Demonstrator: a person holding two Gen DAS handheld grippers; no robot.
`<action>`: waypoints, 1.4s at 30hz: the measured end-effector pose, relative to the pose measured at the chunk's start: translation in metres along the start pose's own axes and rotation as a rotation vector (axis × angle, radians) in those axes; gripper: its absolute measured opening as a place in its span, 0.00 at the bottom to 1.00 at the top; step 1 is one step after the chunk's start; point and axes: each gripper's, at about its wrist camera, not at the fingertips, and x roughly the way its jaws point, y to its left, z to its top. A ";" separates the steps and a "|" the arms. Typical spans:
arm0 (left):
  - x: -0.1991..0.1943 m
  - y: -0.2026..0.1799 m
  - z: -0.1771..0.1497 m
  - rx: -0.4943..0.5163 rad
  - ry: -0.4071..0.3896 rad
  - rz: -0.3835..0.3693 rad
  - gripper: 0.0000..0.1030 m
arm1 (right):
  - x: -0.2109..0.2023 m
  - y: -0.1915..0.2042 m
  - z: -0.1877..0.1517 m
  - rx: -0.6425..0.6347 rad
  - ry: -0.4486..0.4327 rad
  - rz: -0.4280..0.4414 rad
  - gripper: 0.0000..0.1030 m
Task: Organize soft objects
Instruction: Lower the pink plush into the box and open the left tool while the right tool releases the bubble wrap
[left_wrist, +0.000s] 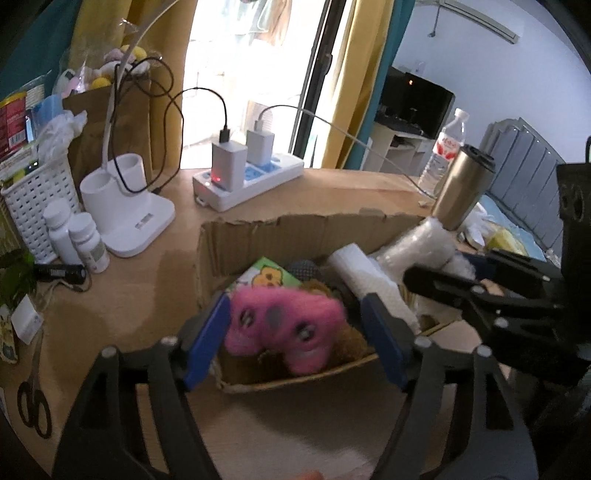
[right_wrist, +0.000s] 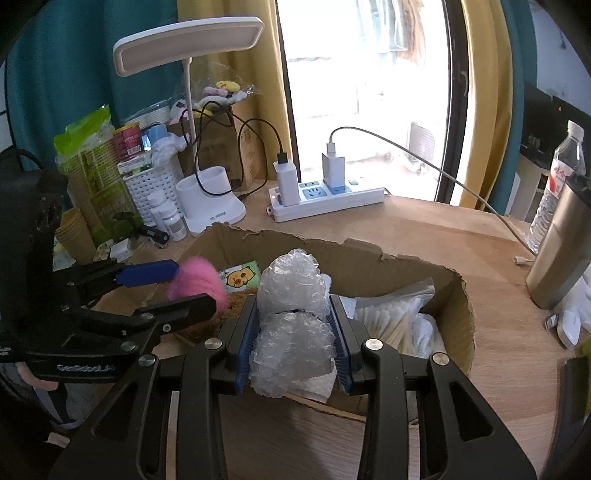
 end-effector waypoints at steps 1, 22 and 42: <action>-0.001 0.000 0.001 0.000 -0.003 -0.002 0.76 | 0.000 0.000 0.000 0.001 0.000 0.000 0.37; -0.016 0.040 0.002 -0.041 -0.041 0.029 0.77 | 0.021 0.014 0.010 -0.016 0.022 -0.007 0.37; 0.003 0.075 0.003 -0.103 -0.015 0.046 0.77 | 0.073 0.018 0.028 0.001 0.084 -0.020 0.38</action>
